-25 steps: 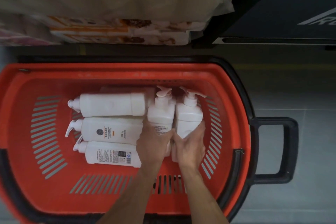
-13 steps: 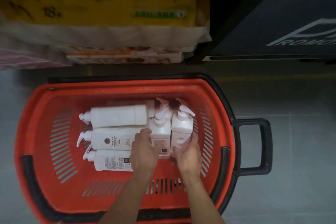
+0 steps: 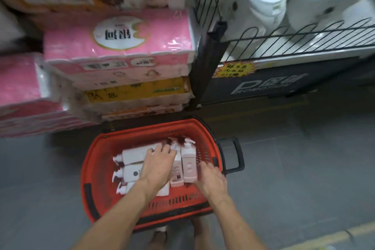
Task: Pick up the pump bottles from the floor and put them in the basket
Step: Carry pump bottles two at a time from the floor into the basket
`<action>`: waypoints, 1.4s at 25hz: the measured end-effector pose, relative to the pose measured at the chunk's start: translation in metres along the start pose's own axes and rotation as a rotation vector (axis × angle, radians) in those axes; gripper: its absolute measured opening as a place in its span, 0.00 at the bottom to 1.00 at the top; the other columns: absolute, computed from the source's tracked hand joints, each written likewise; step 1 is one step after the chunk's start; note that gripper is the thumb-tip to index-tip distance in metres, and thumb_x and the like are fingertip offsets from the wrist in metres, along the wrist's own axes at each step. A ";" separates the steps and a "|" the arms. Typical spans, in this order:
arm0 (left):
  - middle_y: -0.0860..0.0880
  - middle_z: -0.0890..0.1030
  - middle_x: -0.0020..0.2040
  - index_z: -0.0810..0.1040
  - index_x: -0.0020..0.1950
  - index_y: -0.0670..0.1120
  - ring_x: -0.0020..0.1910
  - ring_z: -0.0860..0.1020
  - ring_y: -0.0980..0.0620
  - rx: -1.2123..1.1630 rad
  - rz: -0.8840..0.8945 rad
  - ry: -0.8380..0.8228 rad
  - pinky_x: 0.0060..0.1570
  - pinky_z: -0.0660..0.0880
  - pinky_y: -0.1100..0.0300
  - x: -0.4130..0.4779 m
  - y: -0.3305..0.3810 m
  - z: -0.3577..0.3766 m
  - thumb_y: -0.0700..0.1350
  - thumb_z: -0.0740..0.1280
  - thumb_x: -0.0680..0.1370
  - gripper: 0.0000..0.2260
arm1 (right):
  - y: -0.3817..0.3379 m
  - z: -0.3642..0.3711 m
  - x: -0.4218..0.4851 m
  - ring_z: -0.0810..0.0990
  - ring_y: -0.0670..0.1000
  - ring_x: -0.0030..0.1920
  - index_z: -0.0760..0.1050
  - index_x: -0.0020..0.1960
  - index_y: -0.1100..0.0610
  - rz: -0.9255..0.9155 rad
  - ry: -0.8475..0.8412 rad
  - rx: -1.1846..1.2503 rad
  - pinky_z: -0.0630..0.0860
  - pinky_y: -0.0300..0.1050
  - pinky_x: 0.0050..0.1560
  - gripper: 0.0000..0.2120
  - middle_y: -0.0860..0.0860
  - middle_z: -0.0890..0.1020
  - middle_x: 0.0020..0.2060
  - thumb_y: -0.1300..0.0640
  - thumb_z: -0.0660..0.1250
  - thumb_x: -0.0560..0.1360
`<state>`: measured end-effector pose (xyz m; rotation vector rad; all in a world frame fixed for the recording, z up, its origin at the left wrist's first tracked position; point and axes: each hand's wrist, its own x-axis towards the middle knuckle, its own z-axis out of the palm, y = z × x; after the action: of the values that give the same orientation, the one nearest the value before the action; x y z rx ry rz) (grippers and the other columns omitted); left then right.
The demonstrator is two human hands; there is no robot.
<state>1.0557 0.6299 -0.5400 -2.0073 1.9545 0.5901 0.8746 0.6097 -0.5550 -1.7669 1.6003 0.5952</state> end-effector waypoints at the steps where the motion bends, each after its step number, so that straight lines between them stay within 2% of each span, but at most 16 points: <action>1: 0.50 0.74 0.65 0.71 0.69 0.51 0.63 0.72 0.45 0.010 0.026 0.025 0.59 0.70 0.48 -0.009 0.004 -0.024 0.51 0.72 0.74 0.25 | 0.000 -0.017 -0.017 0.75 0.57 0.63 0.71 0.64 0.51 -0.010 0.022 -0.027 0.73 0.53 0.61 0.18 0.51 0.77 0.61 0.50 0.67 0.76; 4: 0.49 0.76 0.62 0.73 0.67 0.50 0.61 0.74 0.44 0.049 0.105 0.112 0.56 0.71 0.48 -0.033 0.017 -0.088 0.50 0.73 0.72 0.24 | -0.001 -0.067 -0.067 0.74 0.58 0.64 0.70 0.64 0.53 -0.023 0.116 -0.060 0.73 0.53 0.61 0.19 0.53 0.77 0.61 0.54 0.68 0.75; 7: 0.48 0.78 0.59 0.75 0.62 0.50 0.57 0.75 0.44 0.100 0.161 0.166 0.52 0.73 0.48 -0.058 0.034 -0.143 0.48 0.73 0.70 0.21 | -0.006 -0.110 -0.113 0.75 0.59 0.64 0.70 0.65 0.53 -0.042 0.190 -0.073 0.72 0.54 0.61 0.20 0.54 0.77 0.61 0.52 0.70 0.75; 12: 0.49 0.74 0.64 0.70 0.69 0.51 0.63 0.72 0.45 0.175 0.299 0.197 0.57 0.70 0.49 -0.103 0.090 -0.213 0.51 0.71 0.74 0.24 | 0.010 -0.170 -0.194 0.76 0.60 0.63 0.70 0.64 0.53 -0.050 0.341 -0.099 0.71 0.56 0.60 0.18 0.55 0.77 0.60 0.52 0.68 0.76; 16: 0.51 0.72 0.65 0.67 0.72 0.52 0.64 0.71 0.46 0.210 0.444 0.163 0.58 0.70 0.50 -0.108 0.146 -0.252 0.51 0.71 0.75 0.27 | 0.055 -0.204 -0.238 0.75 0.60 0.64 0.70 0.65 0.53 0.004 0.385 -0.074 0.71 0.56 0.60 0.20 0.55 0.77 0.61 0.51 0.70 0.76; 22: 0.51 0.72 0.64 0.65 0.71 0.53 0.63 0.71 0.47 0.270 0.729 0.140 0.59 0.72 0.50 -0.089 0.281 -0.306 0.56 0.72 0.73 0.30 | 0.171 -0.255 -0.288 0.76 0.60 0.63 0.70 0.67 0.53 0.153 0.493 0.046 0.73 0.55 0.60 0.21 0.56 0.77 0.61 0.53 0.70 0.76; 25: 0.50 0.71 0.67 0.65 0.73 0.53 0.65 0.70 0.47 0.272 0.796 0.165 0.62 0.72 0.50 -0.077 0.349 -0.326 0.56 0.72 0.74 0.30 | 0.234 -0.277 -0.308 0.76 0.59 0.62 0.70 0.67 0.52 0.228 0.550 0.113 0.72 0.54 0.60 0.22 0.55 0.77 0.61 0.53 0.70 0.76; 27: 0.51 0.71 0.67 0.65 0.73 0.53 0.65 0.70 0.48 0.282 0.841 0.206 0.62 0.72 0.51 -0.068 0.396 -0.339 0.57 0.72 0.74 0.30 | 0.281 -0.293 -0.322 0.77 0.59 0.62 0.71 0.66 0.51 0.291 0.582 0.173 0.72 0.53 0.59 0.22 0.53 0.77 0.60 0.49 0.71 0.75; 35: 0.54 0.71 0.64 0.65 0.71 0.55 0.64 0.70 0.49 0.232 0.990 0.238 0.57 0.71 0.52 -0.046 0.565 -0.361 0.62 0.71 0.73 0.30 | 0.433 -0.318 -0.376 0.75 0.56 0.66 0.72 0.68 0.47 0.526 0.707 0.464 0.72 0.49 0.61 0.24 0.51 0.77 0.65 0.44 0.70 0.74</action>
<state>0.5280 0.4746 -0.1544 -0.8982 2.9483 0.2742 0.3615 0.6220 -0.1464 -1.2521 2.4715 -0.2287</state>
